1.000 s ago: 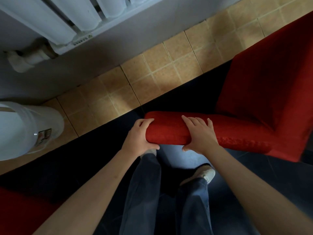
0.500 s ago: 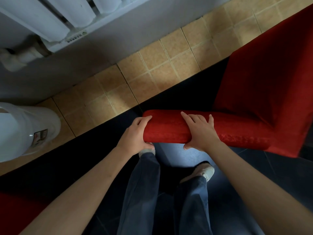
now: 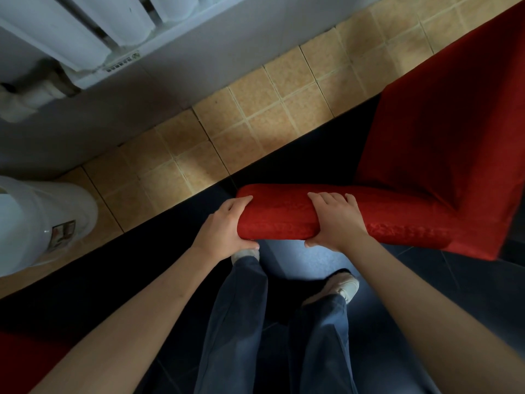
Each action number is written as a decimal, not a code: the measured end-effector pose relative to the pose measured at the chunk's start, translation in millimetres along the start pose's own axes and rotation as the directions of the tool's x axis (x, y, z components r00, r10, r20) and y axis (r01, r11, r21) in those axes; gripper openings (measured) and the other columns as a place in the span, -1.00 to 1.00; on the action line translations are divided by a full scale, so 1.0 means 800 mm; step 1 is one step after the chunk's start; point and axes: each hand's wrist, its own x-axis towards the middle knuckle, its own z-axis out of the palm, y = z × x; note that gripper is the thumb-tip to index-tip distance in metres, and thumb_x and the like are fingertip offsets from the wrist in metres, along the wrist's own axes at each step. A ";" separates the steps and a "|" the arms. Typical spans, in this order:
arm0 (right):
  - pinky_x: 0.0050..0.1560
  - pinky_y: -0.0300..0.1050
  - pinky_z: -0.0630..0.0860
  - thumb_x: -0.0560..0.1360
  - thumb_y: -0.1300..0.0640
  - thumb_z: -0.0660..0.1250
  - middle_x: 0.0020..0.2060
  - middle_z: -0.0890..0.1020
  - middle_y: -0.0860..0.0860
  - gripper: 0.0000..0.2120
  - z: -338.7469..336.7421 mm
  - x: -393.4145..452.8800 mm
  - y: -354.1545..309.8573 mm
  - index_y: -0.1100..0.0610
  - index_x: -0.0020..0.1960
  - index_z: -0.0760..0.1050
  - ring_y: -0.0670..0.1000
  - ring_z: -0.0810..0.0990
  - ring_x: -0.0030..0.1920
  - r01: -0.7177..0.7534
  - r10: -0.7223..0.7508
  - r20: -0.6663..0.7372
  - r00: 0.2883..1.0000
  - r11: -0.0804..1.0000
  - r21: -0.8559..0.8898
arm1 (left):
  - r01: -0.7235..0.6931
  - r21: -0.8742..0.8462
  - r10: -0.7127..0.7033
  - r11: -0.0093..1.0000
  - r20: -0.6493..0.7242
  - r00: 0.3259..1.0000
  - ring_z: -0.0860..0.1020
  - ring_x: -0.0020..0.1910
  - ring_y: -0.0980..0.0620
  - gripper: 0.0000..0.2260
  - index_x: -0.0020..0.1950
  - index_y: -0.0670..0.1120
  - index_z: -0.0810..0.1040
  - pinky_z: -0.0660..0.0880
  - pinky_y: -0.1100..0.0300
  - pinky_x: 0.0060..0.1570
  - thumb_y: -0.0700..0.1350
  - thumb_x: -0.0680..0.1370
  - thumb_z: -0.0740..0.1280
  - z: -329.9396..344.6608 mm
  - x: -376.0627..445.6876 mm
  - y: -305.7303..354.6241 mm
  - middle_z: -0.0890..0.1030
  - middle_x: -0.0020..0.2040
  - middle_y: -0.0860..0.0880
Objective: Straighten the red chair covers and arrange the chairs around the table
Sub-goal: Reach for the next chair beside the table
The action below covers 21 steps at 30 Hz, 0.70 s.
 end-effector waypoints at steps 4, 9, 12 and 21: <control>0.44 0.16 0.12 0.22 -0.31 0.49 0.34 0.43 -0.02 -0.03 0.001 -0.001 0.000 0.05 0.47 0.20 0.08 0.36 0.36 -0.003 0.003 -0.022 1.000 1.000 -0.012 | -0.022 0.031 0.022 0.999 -0.006 1.000 0.52 0.21 -0.13 -0.07 0.50 0.11 0.24 0.50 -0.02 0.12 0.09 0.21 0.60 -0.001 0.001 0.000 0.38 0.39 -0.05; 0.22 -0.04 0.32 0.31 -0.29 0.39 0.09 0.55 -0.03 -0.31 0.003 0.000 0.003 0.08 0.28 0.37 0.05 0.51 0.10 0.059 -0.067 -0.092 0.994 0.994 -0.087 | -0.063 0.055 0.061 0.997 0.037 0.997 0.50 0.27 -0.11 -0.11 0.51 0.05 0.25 0.45 0.01 0.21 0.01 0.27 0.60 -0.008 0.001 -0.001 0.40 0.40 -0.07; 0.12 -0.08 0.38 0.32 -0.24 0.38 -0.03 0.57 -0.03 -0.43 0.001 -0.002 0.008 0.10 0.16 0.43 0.04 0.53 -0.01 0.084 -0.093 -0.098 0.991 0.992 -0.093 | -0.087 0.044 0.085 0.995 0.037 0.996 0.47 0.31 -0.05 -0.15 0.50 0.01 0.28 0.40 0.07 0.29 -0.02 0.28 0.60 -0.010 0.000 0.002 0.43 0.40 -0.03; -0.01 -0.16 0.42 0.33 -0.11 0.43 -0.13 0.56 0.00 -0.58 -0.019 -0.013 0.010 0.13 0.05 0.48 0.02 0.51 -0.11 0.107 -0.109 -0.126 0.986 0.994 -0.021 | -0.106 0.139 0.107 0.985 0.000 0.994 0.53 0.25 -0.02 -0.27 0.43 -0.06 0.38 0.45 0.05 0.27 -0.05 0.33 0.58 -0.026 -0.002 0.026 0.51 0.33 -0.03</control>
